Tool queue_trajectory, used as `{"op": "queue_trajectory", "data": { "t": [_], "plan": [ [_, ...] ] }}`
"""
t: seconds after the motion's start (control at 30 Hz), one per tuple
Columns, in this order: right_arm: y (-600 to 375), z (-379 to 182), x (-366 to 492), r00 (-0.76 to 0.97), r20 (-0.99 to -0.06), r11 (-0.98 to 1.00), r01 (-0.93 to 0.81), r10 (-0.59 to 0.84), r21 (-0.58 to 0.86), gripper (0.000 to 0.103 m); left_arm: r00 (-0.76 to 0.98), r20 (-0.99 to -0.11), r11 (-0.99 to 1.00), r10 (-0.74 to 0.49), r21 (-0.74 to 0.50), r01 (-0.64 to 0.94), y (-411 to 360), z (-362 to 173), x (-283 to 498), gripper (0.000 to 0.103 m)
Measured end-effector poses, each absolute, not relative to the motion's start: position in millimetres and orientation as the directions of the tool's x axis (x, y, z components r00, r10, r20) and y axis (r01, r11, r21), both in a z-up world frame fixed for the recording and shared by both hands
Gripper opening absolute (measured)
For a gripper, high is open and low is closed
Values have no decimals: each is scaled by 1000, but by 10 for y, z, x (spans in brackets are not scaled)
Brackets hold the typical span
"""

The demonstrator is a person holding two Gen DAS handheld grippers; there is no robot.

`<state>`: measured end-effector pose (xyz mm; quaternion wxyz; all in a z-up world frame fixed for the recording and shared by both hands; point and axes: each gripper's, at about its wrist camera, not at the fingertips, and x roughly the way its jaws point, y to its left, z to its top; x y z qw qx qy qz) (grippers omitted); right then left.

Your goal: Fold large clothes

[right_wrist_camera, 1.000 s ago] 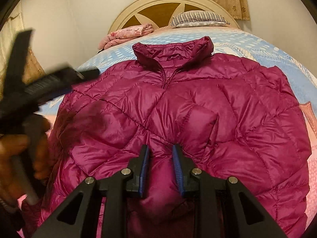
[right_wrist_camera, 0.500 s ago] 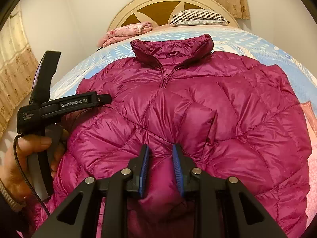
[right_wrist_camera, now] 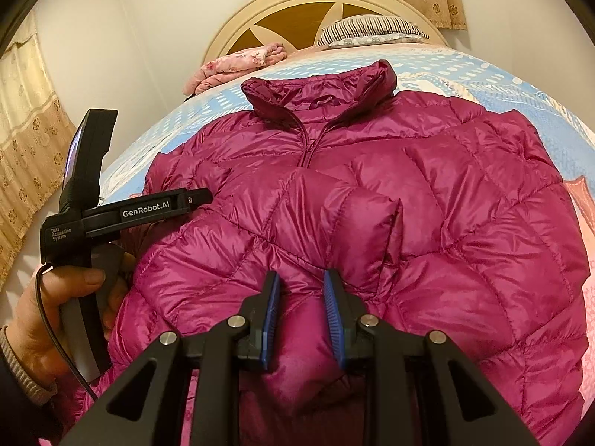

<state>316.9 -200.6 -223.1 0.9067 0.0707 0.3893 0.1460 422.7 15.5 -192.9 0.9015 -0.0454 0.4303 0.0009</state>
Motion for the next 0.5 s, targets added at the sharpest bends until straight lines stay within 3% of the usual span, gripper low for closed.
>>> {"op": "queue_trajectory", "data": {
  "t": [0.37, 0.5],
  "plan": [
    [-1911, -2185, 3190, 649, -716, 965, -202, 259, 166, 26, 622, -783, 998, 2, -33, -45, 93, -1935, 4245, 103],
    [-1907, -1899, 3079, 721, -651, 972, -177, 236, 157, 26, 623, -782, 999, 4, -31, -45, 81, -1934, 4239, 103]
  ]
}}
